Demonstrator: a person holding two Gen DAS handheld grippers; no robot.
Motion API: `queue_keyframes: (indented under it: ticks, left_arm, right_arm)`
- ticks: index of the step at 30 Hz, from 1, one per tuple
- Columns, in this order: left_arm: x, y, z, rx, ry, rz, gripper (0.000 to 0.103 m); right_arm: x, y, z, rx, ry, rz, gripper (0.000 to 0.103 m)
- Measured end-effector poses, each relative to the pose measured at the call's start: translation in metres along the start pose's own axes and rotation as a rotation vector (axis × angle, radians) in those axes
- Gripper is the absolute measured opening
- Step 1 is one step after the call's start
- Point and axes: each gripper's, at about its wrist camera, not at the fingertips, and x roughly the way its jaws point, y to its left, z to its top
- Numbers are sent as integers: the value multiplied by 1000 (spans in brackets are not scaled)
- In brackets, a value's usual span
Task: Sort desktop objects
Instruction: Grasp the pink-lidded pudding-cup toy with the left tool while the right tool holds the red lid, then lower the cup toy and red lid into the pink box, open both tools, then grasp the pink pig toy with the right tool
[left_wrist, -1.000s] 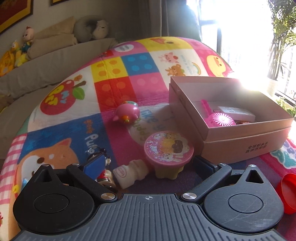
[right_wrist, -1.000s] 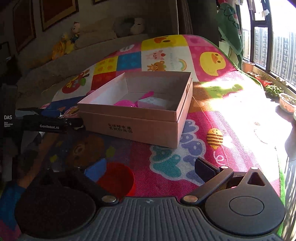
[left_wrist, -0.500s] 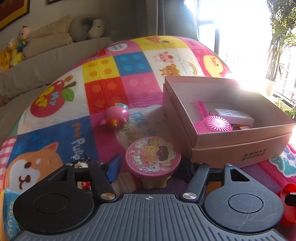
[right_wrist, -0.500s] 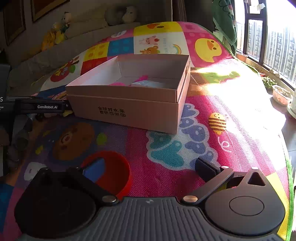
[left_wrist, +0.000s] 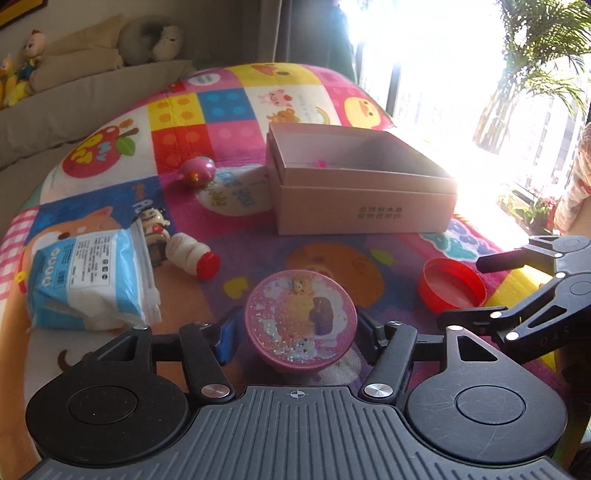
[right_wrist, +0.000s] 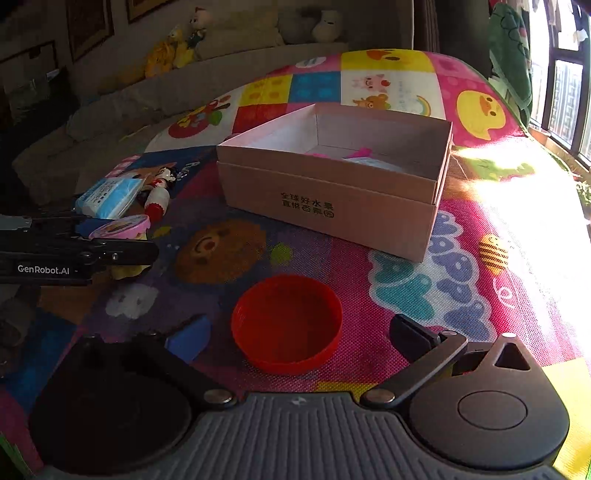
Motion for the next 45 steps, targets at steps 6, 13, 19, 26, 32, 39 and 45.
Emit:
queue_keyframes:
  ticks: [6,13,19,26,32,39,45]
  left_arm:
    - [2,-3,1,2,-21,46,83]
    - [4,-6,11,19,-25,78,61]
    - [-13,-22,74,87,-183,-16,61]
    - [38,-38,166,73,-288,-25,63]
    - [52,-12,156,-29,-231,22,91]
    - [9,17,63,-39,-133,121,99]
    - [-13,30,8,-61,-111,188,100]
  right_arm:
    - [3,8,7,-25,-6,-38,95]
    - [-10,8,13,-59,34,-13,64]
    - [-62,1,56,-152,-140,-61,64]
    - [-33,-17,119,-213,-275,-234,64]
    - [6,-46,131,-103,-194,-222,82]
    - [2,-41,127,-58,-139,-137,91]
    - [28,-7,184,60,-71,64,91]
